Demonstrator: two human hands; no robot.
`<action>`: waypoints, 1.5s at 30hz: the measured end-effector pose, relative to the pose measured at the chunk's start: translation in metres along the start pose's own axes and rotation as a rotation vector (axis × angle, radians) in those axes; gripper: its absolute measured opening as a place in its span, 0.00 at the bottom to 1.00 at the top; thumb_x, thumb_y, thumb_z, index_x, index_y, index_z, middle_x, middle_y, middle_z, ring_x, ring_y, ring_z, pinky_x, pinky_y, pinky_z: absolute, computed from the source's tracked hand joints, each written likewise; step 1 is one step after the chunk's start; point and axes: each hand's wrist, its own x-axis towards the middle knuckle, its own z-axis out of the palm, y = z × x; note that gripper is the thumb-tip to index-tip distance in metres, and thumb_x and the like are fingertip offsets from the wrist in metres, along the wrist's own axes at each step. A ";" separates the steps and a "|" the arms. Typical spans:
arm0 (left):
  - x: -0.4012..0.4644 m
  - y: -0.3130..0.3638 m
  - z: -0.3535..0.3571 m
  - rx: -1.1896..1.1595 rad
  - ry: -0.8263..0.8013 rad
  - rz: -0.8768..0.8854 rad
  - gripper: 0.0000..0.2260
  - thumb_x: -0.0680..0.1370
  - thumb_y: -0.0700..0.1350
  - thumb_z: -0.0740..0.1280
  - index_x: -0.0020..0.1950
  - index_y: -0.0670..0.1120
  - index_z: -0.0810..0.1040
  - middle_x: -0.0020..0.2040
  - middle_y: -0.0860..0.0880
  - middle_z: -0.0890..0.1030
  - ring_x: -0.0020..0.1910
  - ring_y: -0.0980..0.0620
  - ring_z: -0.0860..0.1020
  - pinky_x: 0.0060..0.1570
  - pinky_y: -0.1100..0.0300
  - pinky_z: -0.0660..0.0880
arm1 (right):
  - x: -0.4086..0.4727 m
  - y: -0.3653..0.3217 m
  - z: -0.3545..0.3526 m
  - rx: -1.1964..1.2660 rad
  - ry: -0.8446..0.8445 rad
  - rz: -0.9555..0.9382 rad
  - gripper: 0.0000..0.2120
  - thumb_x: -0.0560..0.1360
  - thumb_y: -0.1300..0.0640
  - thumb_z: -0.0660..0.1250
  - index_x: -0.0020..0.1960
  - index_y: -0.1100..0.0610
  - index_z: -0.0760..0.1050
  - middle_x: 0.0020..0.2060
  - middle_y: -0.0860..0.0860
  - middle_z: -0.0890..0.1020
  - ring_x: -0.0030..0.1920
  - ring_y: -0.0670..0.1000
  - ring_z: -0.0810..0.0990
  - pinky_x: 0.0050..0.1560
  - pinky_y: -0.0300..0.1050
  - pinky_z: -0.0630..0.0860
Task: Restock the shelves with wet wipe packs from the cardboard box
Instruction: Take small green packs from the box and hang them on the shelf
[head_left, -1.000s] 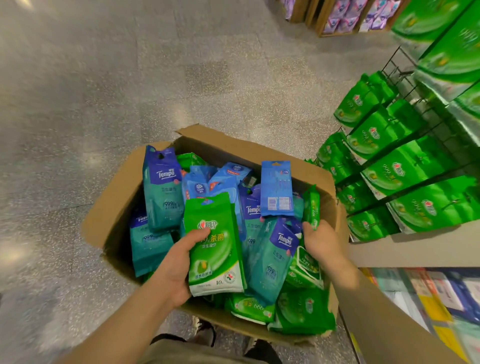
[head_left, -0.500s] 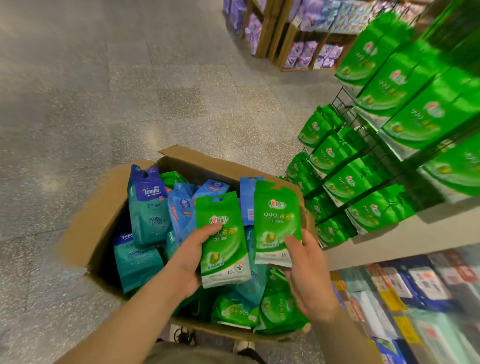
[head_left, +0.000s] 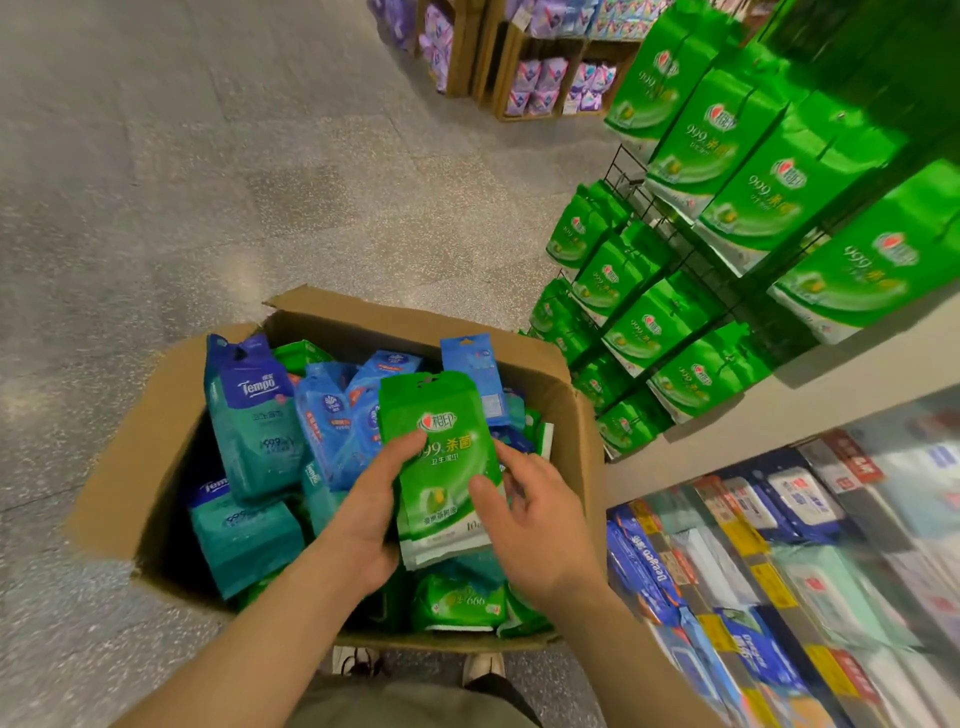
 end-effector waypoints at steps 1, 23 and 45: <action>0.001 0.002 -0.001 -0.002 0.015 0.007 0.19 0.67 0.52 0.71 0.55 0.45 0.83 0.53 0.40 0.85 0.46 0.42 0.85 0.59 0.45 0.77 | 0.002 0.005 -0.004 0.096 0.055 0.075 0.10 0.81 0.45 0.66 0.61 0.34 0.77 0.49 0.38 0.79 0.50 0.38 0.80 0.54 0.35 0.77; 0.004 0.009 -0.032 -0.062 0.030 0.054 0.17 0.70 0.51 0.69 0.57 0.48 0.81 0.54 0.44 0.85 0.46 0.44 0.85 0.51 0.46 0.79 | -0.021 0.133 -0.012 -0.472 -0.010 0.754 0.23 0.74 0.54 0.76 0.58 0.59 0.65 0.41 0.50 0.74 0.39 0.51 0.76 0.36 0.45 0.74; -0.020 -0.054 0.067 0.305 -0.037 -0.003 0.28 0.65 0.50 0.72 0.63 0.42 0.79 0.54 0.39 0.84 0.49 0.40 0.84 0.50 0.47 0.81 | -0.076 0.089 -0.143 1.078 0.460 0.602 0.17 0.77 0.59 0.66 0.64 0.65 0.75 0.55 0.64 0.85 0.53 0.61 0.86 0.60 0.65 0.78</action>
